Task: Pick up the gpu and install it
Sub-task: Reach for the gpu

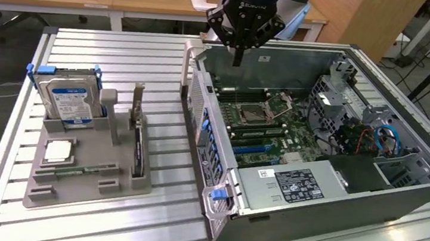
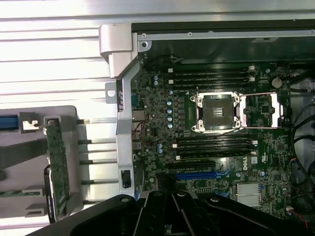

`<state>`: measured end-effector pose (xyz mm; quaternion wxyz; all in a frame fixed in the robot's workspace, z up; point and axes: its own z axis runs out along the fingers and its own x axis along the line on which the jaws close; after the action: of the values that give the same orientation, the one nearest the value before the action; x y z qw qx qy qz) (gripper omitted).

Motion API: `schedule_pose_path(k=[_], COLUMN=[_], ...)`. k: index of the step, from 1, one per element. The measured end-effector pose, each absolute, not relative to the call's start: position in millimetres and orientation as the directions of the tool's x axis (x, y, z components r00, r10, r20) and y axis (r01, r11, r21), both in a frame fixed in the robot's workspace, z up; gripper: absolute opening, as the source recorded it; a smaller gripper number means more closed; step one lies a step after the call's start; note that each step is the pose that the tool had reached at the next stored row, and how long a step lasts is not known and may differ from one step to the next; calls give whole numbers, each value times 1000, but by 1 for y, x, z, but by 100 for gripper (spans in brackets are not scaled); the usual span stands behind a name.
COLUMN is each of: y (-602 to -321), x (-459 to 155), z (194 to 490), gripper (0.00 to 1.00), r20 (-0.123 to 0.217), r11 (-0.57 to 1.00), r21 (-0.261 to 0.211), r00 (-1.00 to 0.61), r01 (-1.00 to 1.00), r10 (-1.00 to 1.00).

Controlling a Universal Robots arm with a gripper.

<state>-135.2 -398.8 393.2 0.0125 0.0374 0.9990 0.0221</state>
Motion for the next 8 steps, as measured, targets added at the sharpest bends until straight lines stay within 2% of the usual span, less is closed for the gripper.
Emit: schedule_pose_path(k=[8], y=[-399], x=[-139], z=[393], gripper=[11], r20=[-23], r11=[996], r21=[45], r00=[-997], r01=[74], r10=[75])
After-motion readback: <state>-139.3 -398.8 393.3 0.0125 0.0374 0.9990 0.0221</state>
